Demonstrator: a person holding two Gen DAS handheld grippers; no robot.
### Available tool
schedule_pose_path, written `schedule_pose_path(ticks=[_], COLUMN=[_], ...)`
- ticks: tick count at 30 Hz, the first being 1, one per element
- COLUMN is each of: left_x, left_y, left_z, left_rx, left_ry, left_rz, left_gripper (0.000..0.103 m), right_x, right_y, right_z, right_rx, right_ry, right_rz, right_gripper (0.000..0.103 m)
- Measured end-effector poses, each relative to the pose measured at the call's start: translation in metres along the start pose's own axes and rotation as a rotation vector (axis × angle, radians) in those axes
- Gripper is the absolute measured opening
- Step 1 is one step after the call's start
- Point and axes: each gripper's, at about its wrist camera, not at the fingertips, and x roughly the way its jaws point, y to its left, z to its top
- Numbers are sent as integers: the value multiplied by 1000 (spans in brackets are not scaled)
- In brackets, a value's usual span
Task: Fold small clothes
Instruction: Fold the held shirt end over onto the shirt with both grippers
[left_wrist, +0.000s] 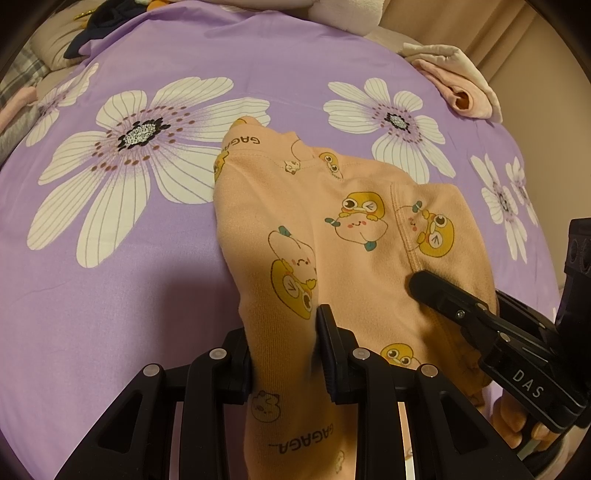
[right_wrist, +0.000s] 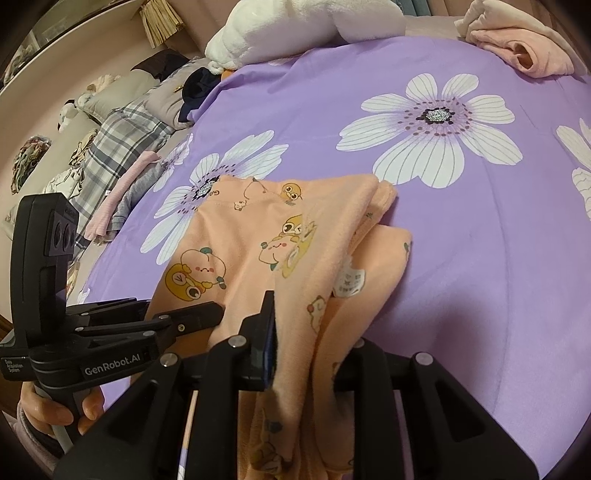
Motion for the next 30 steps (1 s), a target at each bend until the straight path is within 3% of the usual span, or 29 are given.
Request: schedule_pose_path(ticks=[22, 30], left_x=[0, 0], left_y=[-1, 1], left_z=[0, 1], left_rx=[-1, -7], left_ry=[1, 3], left_rz=[0, 10], left_gripper=[27, 34], right_x=[3, 2], right_y=[-5, -12], right_z=[-2, -3], right_rx=[33, 74], right_ry=[17, 18], right_rz=[-16, -31], right_gripper=[26, 36])
